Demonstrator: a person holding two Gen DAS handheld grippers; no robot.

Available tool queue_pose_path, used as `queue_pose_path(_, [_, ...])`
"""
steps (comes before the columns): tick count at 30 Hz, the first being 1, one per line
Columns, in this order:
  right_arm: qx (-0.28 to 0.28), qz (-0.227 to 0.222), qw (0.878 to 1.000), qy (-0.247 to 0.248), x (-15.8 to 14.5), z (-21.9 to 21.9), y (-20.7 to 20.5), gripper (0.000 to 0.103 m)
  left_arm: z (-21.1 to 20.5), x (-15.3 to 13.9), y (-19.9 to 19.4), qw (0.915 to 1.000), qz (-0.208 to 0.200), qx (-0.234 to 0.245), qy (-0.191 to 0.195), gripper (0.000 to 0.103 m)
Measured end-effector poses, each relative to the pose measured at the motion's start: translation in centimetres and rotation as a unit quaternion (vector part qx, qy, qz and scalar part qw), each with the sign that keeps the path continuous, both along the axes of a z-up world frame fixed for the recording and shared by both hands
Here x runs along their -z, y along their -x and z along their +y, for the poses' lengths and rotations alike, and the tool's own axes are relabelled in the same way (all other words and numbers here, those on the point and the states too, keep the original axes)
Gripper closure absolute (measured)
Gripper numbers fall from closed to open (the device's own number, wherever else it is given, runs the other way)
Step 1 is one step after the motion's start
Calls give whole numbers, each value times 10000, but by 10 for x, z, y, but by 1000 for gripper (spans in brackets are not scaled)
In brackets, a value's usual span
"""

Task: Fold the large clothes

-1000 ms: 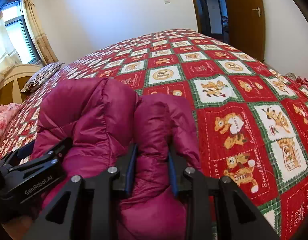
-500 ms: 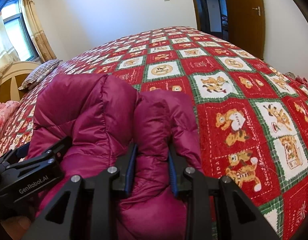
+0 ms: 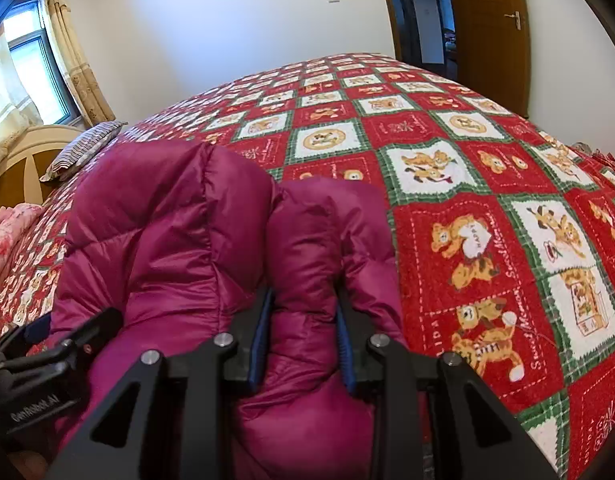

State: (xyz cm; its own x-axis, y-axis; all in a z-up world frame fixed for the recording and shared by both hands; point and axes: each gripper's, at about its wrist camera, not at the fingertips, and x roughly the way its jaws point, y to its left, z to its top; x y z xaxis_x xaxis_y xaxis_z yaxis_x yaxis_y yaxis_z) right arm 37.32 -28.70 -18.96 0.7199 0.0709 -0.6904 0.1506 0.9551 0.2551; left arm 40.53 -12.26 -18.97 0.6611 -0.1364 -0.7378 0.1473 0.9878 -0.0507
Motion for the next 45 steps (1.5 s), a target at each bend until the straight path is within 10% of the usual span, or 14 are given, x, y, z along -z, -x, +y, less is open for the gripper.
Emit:
queue_pose_path(11, [-1, 18, 10000, 96, 0, 2, 1, 72, -1, 8, -3, 9999, 109, 21, -25, 1])
queue_pose_path(16, [-40, 19, 10000, -3, 2, -1, 1, 72, 11, 8, -7, 9956, 795, 345, 355, 1])
queue_pose_path(21, [-52, -36, 10000, -72, 1, -3, 4, 70, 8, 7, 17, 9996, 82, 229, 104, 1])
queue_pose_path(33, [122, -303, 9994, 109, -11, -6, 38, 45, 9, 7, 26, 9995, -87, 280, -110, 1])
queue_pose_path(37, [258, -188, 9993, -170, -3, -20, 40, 23, 25, 9, 33, 9995, -125, 213, 219, 1])
queue_pose_path(45, [248, 52, 9989, -382, 6, -26, 32, 20, 16, 15, 26, 9996, 102, 200, 145, 1])
